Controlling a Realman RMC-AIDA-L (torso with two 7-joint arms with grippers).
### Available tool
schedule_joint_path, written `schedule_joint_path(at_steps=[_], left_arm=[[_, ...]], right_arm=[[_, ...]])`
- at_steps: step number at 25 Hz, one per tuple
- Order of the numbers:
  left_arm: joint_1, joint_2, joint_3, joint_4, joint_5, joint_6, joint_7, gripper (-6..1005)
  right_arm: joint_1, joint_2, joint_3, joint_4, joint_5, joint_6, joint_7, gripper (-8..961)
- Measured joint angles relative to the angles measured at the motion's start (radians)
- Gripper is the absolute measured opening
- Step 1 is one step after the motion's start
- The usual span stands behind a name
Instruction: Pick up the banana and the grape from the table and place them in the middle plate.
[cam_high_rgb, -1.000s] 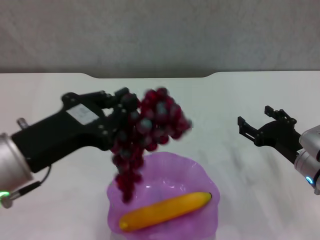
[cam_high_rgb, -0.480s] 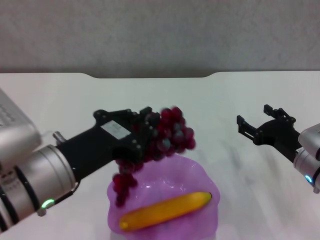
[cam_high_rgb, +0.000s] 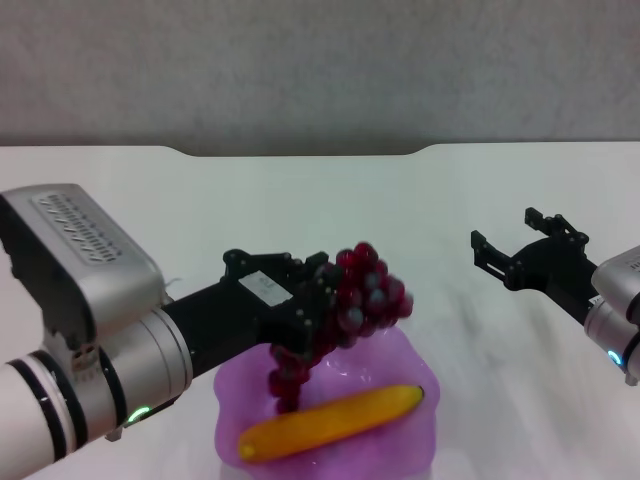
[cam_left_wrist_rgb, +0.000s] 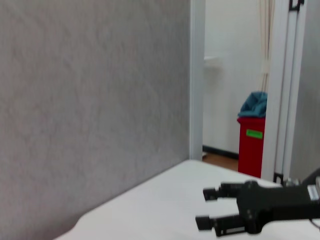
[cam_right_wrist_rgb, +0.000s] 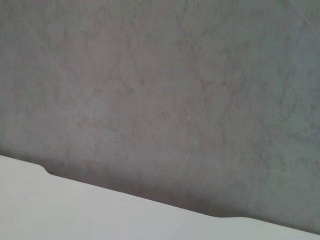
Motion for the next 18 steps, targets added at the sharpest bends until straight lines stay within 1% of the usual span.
schedule_joint_path(at_steps=[6, 11, 14, 18], left_arm=[[-0.052, 0.002, 0.001, -0.080, 0.033, 0.010, -0.042, 132], [-0.059, 0.001, -0.001, -0.106, 0.068, 0.010, -0.050, 141], [-0.061, 0.001, -0.001, -0.112, 0.117, 0.010, -0.078, 147], [-0.067, 0.001, 0.001, -0.110, 0.226, 0.010, -0.171, 154]], right_arm=[[0.004, 0.000, -0.001, 0.000, 0.000, 0.000, 0.000, 861], [0.003, 0.000, -0.001, -0.001, 0.000, 0.000, 0.000, 861], [0.003, 0.000, -0.001, -0.002, 0.000, 0.000, 0.000, 861], [0.003, 0.000, -0.001, -0.003, 0.001, 0.000, 0.000, 861]])
